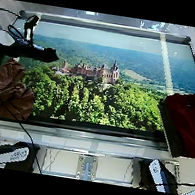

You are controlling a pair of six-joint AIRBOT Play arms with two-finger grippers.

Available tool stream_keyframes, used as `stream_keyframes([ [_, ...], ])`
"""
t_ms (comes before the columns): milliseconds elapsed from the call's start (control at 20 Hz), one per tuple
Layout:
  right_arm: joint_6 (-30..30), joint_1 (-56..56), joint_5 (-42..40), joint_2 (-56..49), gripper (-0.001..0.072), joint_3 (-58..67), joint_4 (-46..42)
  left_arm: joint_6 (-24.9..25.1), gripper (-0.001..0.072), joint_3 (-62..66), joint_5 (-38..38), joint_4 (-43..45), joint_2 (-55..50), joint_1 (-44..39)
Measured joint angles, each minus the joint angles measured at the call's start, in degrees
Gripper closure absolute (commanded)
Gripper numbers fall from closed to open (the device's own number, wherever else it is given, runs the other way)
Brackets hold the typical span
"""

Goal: Fold the shirts.

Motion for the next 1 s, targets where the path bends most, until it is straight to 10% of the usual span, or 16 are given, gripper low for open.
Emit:
stream_keyframes([
  [700, -0.13, 0.02, -0.04, -0.24, 0.0696, 0.0, -0.33, 0.0, 0.0678, 0.0, 0.04, 0.0, 0.0, -0.04],
  [850, -0.2, 0.02, -1.88, -0.31, 0.0696, 0.0, -0.35, -0.02, 0.0485, 0.0, 3.52, 4.87, -0.11, 0.44],
  [950, -0.2, 0.0, -4.44, -0.35, 0.0696, 0.0, -0.07, -3.19, -0.0013, 0.0, 6.23, 14.93, -0.26, 2.38],
  [1000, -0.15, 0.02, -6.32, -0.35, 0.0696, 0.0, 0.48, -6.8, 0.0008, 0.0, 6.84, 21.24, -0.5, 4.17],
])
